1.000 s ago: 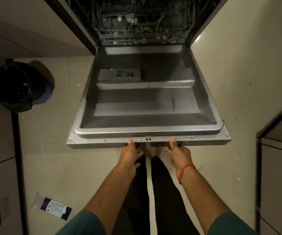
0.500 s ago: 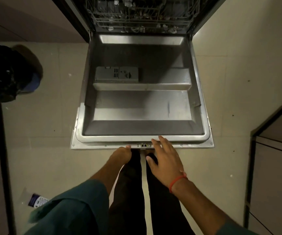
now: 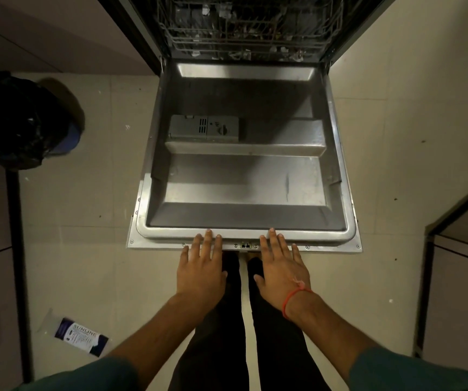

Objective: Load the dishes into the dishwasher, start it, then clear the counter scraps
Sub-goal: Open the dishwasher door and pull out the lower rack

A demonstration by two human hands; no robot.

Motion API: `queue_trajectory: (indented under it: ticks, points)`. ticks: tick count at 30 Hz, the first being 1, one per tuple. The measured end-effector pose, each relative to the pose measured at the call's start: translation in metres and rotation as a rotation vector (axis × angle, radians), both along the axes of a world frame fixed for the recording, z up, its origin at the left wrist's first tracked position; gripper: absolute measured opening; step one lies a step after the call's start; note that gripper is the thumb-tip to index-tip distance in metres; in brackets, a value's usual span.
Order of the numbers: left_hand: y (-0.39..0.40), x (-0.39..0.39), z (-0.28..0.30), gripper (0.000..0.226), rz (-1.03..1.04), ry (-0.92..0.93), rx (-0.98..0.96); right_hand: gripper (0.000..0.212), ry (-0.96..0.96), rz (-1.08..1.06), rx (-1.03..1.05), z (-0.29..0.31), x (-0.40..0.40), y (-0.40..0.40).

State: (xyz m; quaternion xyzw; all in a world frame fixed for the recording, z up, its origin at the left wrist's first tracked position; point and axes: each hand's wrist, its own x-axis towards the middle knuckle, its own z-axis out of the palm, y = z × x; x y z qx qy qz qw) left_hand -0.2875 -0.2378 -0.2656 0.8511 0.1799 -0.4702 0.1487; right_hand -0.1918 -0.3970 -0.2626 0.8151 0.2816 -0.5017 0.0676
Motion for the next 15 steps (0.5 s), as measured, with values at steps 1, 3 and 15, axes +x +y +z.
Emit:
queue_trajectory:
  ticks: [1, 3, 15]
  points:
    - [-0.003, -0.001, -0.002, 0.085, -0.027, 0.031, 0.012, 0.085, 0.006, -0.003, -0.003, 0.0, -0.002, 0.0]
    - [-0.009, 0.001, -0.005, 0.09, -0.054, 0.091, 0.023, 0.088, 0.025, -0.003, -0.014, -0.003, -0.004, 0.0]
    - [0.001, 0.014, -0.068, 0.091, -0.047, 0.332, -0.155, 0.087, 0.184, 0.031, -0.15, -0.068, 0.0, -0.005]
